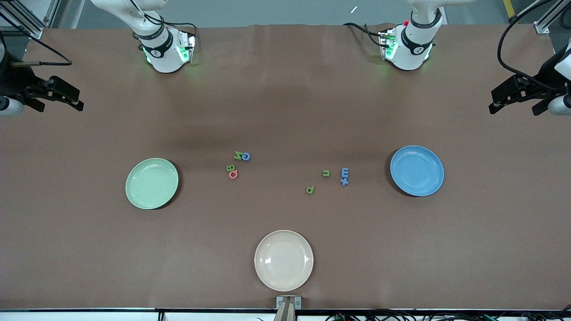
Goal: Sort upper and lower case letters into plates
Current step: 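Move both grippers out from rest toward the foam letters, then lower the right gripper to the pink Q while the left gripper nears the blue m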
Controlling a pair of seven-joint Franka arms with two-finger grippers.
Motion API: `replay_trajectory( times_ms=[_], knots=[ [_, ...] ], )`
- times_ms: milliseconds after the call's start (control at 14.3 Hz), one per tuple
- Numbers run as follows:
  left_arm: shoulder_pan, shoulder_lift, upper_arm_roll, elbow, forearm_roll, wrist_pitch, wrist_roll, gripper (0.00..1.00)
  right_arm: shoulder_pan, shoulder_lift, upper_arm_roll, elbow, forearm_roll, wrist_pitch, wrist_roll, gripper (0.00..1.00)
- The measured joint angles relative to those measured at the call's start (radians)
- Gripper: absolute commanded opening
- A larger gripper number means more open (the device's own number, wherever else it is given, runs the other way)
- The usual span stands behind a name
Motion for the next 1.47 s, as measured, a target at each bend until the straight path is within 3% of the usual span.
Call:
replay_trajectory(
  times_ms=[768, 977, 1187, 1466],
  knots=[
    [-0.005, 0.036, -0.006, -0.015, -0.043, -0.002, -0.004, 1.0, -0.002, -0.001, -0.002, 0.001, 0.0, 0.001, 0.0, 1.0],
    [-0.042, 0.136, -0.037, -0.021, -0.074, 0.021, -0.092, 1.0, -0.003, -0.003, -0.002, 0.017, 0.0, 0.003, 0.0, 1.0],
    [-0.142, 0.265, -0.048, -0.024, -0.075, 0.143, -0.25, 1.0, -0.006, 0.001, -0.005, 0.02, 0.0, 0.0, 0.0, 1.0],
    [-0.248, 0.392, -0.051, -0.021, -0.074, 0.282, -0.437, 1.0, -0.045, 0.082, -0.008, 0.014, 0.0, 0.012, -0.003, 1.0]
  ],
)
